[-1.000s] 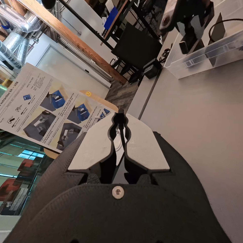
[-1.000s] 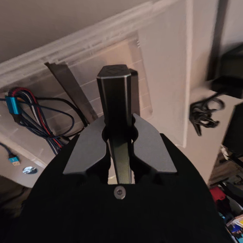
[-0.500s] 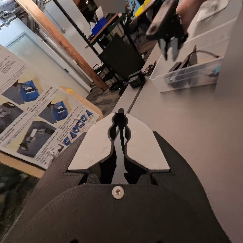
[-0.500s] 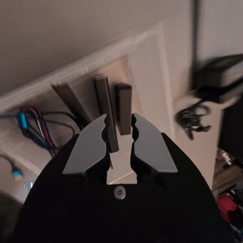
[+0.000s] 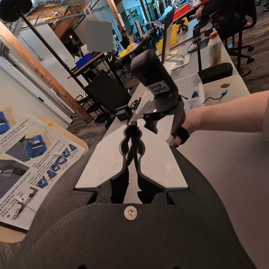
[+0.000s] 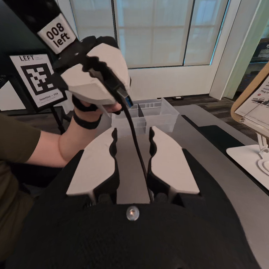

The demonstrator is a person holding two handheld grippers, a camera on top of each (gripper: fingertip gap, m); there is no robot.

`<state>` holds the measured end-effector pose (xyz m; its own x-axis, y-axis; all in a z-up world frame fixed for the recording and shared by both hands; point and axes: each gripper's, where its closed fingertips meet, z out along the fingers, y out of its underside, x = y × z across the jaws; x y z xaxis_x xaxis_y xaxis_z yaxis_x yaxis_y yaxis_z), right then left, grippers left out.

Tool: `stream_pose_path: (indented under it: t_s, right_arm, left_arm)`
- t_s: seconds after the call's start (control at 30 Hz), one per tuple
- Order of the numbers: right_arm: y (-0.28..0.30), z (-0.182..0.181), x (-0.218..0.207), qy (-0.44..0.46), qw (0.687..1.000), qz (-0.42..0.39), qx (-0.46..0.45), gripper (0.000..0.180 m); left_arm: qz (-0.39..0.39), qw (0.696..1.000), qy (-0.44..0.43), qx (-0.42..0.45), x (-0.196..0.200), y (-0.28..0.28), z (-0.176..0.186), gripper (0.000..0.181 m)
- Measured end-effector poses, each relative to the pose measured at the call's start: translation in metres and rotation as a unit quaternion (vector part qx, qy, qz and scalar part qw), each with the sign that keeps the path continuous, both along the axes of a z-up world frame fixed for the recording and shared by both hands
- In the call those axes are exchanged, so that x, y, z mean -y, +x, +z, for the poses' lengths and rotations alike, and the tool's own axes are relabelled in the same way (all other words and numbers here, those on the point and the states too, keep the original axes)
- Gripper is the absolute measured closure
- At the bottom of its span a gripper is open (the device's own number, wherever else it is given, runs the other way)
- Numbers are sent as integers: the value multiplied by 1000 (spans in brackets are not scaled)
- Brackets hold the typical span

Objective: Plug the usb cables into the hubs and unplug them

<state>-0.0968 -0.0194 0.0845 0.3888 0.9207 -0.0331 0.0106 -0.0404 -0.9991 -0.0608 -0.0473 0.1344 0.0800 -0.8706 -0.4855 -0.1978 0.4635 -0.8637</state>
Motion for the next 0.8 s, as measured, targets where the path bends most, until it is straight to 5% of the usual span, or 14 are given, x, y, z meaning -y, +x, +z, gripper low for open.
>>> stream_pose_path:
  t_s: [0.17, 0.27, 0.33, 0.43, 0.57, 0.67, 0.8]
  right_arm:
    - [-13, 23, 15, 41, 998, 26, -44, 174]
    - [-10, 21, 23, 56, 998, 18, 6, 176]
    - [4, 20, 27, 43, 998, -10, 53, 175]
    - [86, 42, 27, 101, 972, -131, 164, 176]
    - [254, 90, 46, 155, 935, -223, 229, 175]
    - [349, 28, 52, 29, 916, -256, 308, 175]
    - [381, -78, 67, -104, 907, -211, 350, 175]
  left_arm:
    - [-32, 999, -10, 24, 15, -3, 10, 174]
    - [-47, 998, -16, 39, 21, -4, 14, 174]
    - [-31, 996, 0, 78, 21, -9, 25, 150]
    - [-7, 998, -20, 51, 21, -21, 28, 114]
    - [-12, 999, 7, 46, 33, -28, 32, 116]
    - [-27, 999, 7, 37, 41, -22, 28, 118]
    - [-27, 1000, -3, 14, 37, -12, 16, 117]
